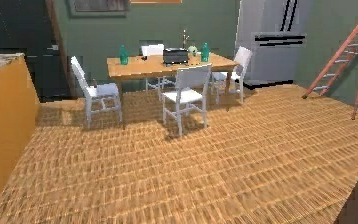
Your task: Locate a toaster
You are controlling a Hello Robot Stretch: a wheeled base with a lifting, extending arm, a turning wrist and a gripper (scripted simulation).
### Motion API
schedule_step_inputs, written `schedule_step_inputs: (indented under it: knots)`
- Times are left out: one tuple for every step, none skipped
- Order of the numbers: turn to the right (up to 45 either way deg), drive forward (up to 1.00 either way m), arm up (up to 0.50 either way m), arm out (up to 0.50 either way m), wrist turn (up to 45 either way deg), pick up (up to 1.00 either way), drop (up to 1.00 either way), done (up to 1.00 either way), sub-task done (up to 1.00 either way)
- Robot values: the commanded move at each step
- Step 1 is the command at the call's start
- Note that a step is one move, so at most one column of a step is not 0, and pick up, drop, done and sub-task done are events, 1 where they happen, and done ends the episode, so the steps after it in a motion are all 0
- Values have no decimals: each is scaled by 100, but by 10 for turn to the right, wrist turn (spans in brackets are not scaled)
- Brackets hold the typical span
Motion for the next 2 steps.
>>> schedule_step_inputs:
  knots:
    - [-150, 0, 0, 0, 0, 0, 0, 0, 0]
    - [0, 100, 0, 0, 0, 0, 0, 0, 0]
